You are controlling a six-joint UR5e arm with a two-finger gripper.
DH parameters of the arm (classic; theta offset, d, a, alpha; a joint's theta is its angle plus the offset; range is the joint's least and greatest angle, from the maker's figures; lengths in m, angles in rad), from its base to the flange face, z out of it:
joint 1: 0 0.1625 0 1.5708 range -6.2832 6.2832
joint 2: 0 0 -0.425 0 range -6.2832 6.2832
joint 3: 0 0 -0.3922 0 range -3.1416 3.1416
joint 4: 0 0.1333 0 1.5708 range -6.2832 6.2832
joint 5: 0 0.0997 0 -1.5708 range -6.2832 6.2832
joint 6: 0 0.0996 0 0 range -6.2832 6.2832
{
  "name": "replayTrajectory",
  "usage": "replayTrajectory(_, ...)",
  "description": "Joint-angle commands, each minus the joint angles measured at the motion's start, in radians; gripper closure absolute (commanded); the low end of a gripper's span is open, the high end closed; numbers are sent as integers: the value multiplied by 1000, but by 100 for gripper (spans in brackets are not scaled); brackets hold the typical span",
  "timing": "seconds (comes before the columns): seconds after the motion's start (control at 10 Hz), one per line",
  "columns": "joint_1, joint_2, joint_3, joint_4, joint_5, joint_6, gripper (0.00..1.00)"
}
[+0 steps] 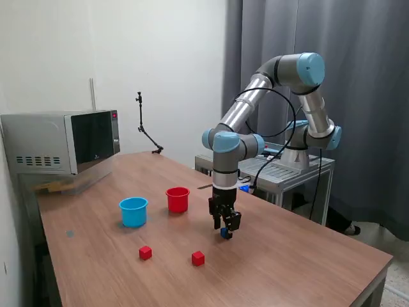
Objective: Place red objects in the red bin, and blue objects in the blue bin.
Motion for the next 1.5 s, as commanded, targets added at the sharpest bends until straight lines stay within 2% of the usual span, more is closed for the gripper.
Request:
replayTrajectory(0.0,0,-8,4,0,-1,0,100)
replayTrajectory(0.4,2,-20,4,0,-1,0,100)
replayTrajectory(0.7,-6,-115,-39,8,-4,0,100)
replayTrajectory(0.9,-49,-175,-45,11,-46,0,100)
replayTrajectory(1.2,-116,-175,-70,45,-47,-2,100)
replayTrajectory(1.4,-164,-157,-97,52,-46,-46,100)
